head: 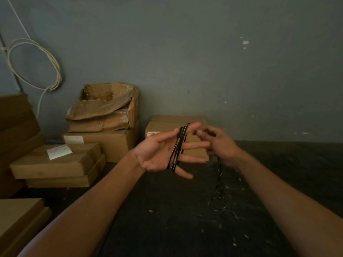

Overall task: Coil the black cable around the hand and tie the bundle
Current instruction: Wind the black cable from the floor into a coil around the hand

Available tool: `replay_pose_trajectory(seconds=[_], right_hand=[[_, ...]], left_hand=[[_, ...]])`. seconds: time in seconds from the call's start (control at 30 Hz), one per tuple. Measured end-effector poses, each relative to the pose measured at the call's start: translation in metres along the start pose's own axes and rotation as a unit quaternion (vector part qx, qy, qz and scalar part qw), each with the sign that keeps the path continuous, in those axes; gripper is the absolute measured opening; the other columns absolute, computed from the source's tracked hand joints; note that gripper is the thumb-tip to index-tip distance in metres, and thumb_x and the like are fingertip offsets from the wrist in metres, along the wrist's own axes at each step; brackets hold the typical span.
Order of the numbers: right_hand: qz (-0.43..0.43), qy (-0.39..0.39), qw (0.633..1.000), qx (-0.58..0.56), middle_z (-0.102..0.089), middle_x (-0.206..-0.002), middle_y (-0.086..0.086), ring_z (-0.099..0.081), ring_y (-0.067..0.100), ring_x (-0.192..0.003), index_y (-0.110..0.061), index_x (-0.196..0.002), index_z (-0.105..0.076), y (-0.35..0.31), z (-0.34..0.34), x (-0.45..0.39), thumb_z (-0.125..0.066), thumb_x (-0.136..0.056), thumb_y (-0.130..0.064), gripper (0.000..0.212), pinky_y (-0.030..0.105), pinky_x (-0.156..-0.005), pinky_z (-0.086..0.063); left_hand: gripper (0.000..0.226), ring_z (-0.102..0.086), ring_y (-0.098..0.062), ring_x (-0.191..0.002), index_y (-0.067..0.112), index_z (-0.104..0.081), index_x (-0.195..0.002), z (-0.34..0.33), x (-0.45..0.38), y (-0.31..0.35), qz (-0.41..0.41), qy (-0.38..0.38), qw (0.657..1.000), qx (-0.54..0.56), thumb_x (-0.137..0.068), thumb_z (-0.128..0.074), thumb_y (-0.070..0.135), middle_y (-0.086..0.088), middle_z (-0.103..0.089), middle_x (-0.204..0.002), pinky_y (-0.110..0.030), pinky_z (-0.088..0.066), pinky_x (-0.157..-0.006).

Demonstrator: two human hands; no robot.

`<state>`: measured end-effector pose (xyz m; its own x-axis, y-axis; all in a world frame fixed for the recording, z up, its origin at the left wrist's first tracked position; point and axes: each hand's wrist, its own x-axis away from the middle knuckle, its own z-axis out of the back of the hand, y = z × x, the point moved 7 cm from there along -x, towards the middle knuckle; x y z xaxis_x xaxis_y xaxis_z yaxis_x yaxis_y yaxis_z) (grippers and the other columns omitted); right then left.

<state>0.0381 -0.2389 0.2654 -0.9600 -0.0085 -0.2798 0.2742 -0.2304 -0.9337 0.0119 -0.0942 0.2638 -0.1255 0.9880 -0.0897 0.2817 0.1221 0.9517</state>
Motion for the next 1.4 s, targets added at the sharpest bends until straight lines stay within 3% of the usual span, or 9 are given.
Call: replay_pose_trajectory(seconds=[0.13,0.4,0.6,0.77,0.9,1.03,1.17,1.27,1.4], right_hand=[[-0.056,0.012,0.994,-0.097,-0.053,-0.063,-0.009,-0.043,0.006,-0.051,-0.033,-0.094,-0.070,0.055,-0.029,0.019,-0.051,-0.096,-0.037,0.020,0.022,-0.047,-0.036],[-0.128,0.014,0.943,-0.308,-0.056,-0.073,-0.002,-0.043,0.008,-0.051,-0.025,-0.101,-0.069,0.096,-0.072,0.043,-0.060,-0.091,-0.028,0.014,0.022,-0.045,-0.035],[-0.132,-0.039,0.963,-0.233,-0.056,-0.075,-0.002,-0.045,0.007,-0.052,-0.028,-0.102,-0.070,0.082,-0.101,0.055,-0.058,-0.093,-0.032,0.016,0.021,-0.046,-0.037],[-0.145,-0.097,0.956,-0.234,-0.055,-0.070,-0.004,-0.041,0.007,-0.050,-0.024,-0.104,-0.067,0.059,-0.121,0.061,-0.057,-0.094,-0.033,0.017,0.021,-0.044,-0.033],[-0.142,-0.096,0.977,-0.127,-0.054,-0.069,-0.002,-0.042,0.005,-0.047,-0.022,-0.106,-0.063,0.043,-0.117,0.062,-0.055,-0.095,-0.035,0.019,0.019,-0.041,-0.034],[-0.100,-0.102,0.988,0.058,-0.059,-0.073,-0.004,-0.050,0.001,-0.050,-0.025,-0.103,-0.061,0.020,-0.105,0.061,-0.053,-0.097,-0.034,0.013,0.018,-0.046,-0.039],[0.003,-0.077,0.968,0.240,-0.067,-0.090,-0.005,-0.064,0.007,-0.078,-0.027,-0.104,-0.064,-0.021,-0.087,0.052,-0.054,-0.096,-0.032,0.013,0.024,-0.062,-0.050],[0.038,-0.050,0.947,0.314,-0.071,-0.089,-0.003,-0.065,0.011,-0.077,-0.025,-0.094,-0.070,-0.051,-0.066,0.037,-0.061,-0.092,-0.031,0.011,0.030,-0.069,-0.051],[0.073,-0.052,0.919,0.384,-0.066,-0.075,-0.011,-0.058,0.008,-0.066,-0.029,-0.073,-0.065,-0.081,-0.039,0.015,-0.071,-0.085,-0.028,0.014,0.027,-0.058,-0.044]], left_hand=[[0.051,-0.020,-0.046,-0.144,0.039,-0.025,-0.153,0.002,-0.002,0.013,-0.027,0.015,0.999,-0.019,-0.101,-0.029,0.040,-0.013,-0.022,-0.161,-0.074,-0.022,-0.102],[0.049,-0.031,-0.048,-0.140,0.039,-0.033,-0.149,0.023,0.003,0.043,-0.085,0.094,0.992,-0.013,-0.099,-0.034,0.041,-0.012,-0.033,-0.157,-0.076,-0.024,-0.100],[0.050,-0.039,-0.049,-0.135,0.040,-0.032,-0.149,0.044,0.004,0.052,-0.117,0.172,0.978,0.000,-0.099,-0.031,0.042,-0.012,-0.036,-0.156,-0.075,-0.032,-0.095],[0.050,-0.043,-0.049,-0.133,0.041,-0.038,-0.146,0.059,0.003,0.047,-0.147,0.238,0.960,0.025,-0.096,-0.037,0.043,-0.012,-0.040,-0.154,-0.078,-0.032,-0.096],[0.044,-0.041,-0.049,-0.133,0.043,-0.041,-0.143,0.076,0.012,0.039,-0.153,0.300,0.941,0.023,-0.100,-0.032,0.044,-0.009,-0.043,-0.152,-0.080,-0.020,-0.103],[0.043,-0.043,-0.046,-0.133,0.046,-0.038,-0.144,0.089,0.020,0.030,-0.139,0.348,0.927,0.002,-0.102,-0.028,0.046,-0.006,-0.043,-0.153,-0.075,-0.024,-0.100],[0.041,-0.043,-0.043,-0.134,0.047,-0.039,-0.143,0.092,0.019,0.020,-0.103,0.362,0.926,-0.018,-0.103,-0.027,0.046,-0.005,-0.039,-0.156,-0.070,-0.026,-0.107],[0.041,-0.055,-0.032,-0.120,0.045,-0.043,-0.142,0.085,0.012,0.008,-0.075,0.332,0.940,-0.026,-0.104,-0.029,0.043,-0.008,-0.041,-0.154,-0.062,-0.030,-0.106],[0.044,-0.042,-0.035,-0.136,0.044,-0.046,-0.141,0.078,0.008,-0.006,-0.007,0.299,0.950,-0.091,-0.098,-0.038,0.047,-0.001,-0.047,-0.150,-0.070,-0.015,-0.112]])
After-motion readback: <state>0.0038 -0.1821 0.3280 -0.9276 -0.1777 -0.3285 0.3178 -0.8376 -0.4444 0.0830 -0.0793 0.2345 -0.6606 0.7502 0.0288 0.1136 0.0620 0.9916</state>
